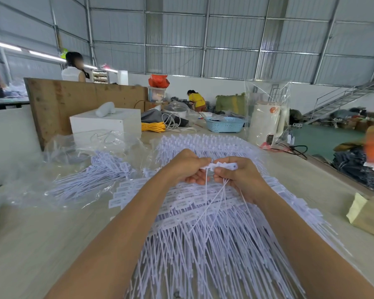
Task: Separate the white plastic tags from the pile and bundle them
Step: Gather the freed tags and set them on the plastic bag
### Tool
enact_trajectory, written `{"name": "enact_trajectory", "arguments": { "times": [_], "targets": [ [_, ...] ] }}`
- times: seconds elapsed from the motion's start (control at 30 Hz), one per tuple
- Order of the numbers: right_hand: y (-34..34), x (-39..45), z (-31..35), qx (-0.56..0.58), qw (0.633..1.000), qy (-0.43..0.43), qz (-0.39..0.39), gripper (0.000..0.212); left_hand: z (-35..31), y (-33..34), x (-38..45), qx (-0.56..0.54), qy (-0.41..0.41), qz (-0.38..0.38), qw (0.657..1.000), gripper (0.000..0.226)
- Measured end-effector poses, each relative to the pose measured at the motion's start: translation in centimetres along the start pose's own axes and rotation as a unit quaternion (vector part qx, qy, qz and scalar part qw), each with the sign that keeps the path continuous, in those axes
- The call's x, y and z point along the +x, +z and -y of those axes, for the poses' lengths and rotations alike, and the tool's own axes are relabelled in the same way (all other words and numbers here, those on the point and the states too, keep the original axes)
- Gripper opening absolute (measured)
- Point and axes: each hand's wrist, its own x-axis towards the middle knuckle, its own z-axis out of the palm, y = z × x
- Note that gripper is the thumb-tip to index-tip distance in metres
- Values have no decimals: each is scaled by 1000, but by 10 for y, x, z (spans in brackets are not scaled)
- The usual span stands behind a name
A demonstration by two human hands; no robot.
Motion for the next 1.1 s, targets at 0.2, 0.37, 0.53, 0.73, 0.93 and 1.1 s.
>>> {"name": "enact_trajectory", "arguments": {
  "times": [0.2,0.37,0.53,0.73,0.93,1.1],
  "targets": [
    [1,0,-3,-43,999,-24,-3,14,0,4,0,-21,-3,-21,1000,30],
    [3,1,-6,-92,994,-54,-14,13,-2,7,-1,-58,-23,-14,998,30],
    [6,0,-3,-153,984,-83,-34,22,-4,4,-3,-157,-81,65,982,24],
    [5,4,-1,-211,968,-124,-61,24,-8,-7,-8,-209,-94,155,961,26],
    [-54,15,5,127,962,4,-242,25,-19,-16,-16,-166,13,168,972,40],
    [-74,10,23,452,880,-20,-147,17,-6,-2,-7,-75,3,49,996,22]
  ]
}}
